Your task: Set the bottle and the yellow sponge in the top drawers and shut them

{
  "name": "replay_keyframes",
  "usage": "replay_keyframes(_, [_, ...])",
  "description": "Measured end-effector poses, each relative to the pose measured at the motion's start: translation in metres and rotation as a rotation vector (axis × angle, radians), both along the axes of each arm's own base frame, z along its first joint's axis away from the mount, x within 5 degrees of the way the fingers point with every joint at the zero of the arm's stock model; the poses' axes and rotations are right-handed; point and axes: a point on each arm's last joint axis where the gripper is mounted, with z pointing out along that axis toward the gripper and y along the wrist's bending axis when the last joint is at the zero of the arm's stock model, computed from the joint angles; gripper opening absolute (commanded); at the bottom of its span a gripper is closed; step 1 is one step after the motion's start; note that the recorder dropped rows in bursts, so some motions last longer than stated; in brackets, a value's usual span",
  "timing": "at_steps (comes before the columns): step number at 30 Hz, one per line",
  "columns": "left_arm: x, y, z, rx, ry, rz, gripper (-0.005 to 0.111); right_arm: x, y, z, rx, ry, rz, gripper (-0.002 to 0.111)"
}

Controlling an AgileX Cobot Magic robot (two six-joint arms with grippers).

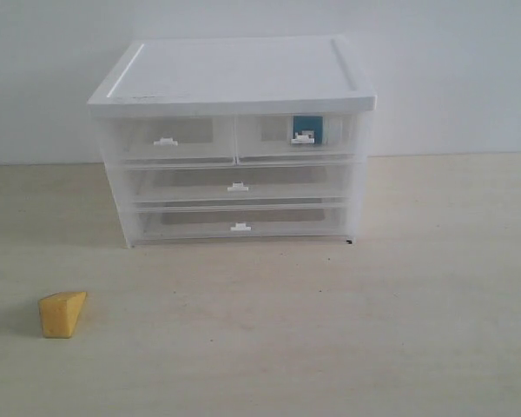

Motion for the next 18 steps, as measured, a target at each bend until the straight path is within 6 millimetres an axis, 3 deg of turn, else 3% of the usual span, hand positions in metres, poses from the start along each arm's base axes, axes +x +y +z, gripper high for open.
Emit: replay_keyframes(18, [0.000,0.000,0.000,0.000,0.000,0.000,0.004,-0.001,-0.001,-0.013,-0.050,0.082,-0.001,0.000])
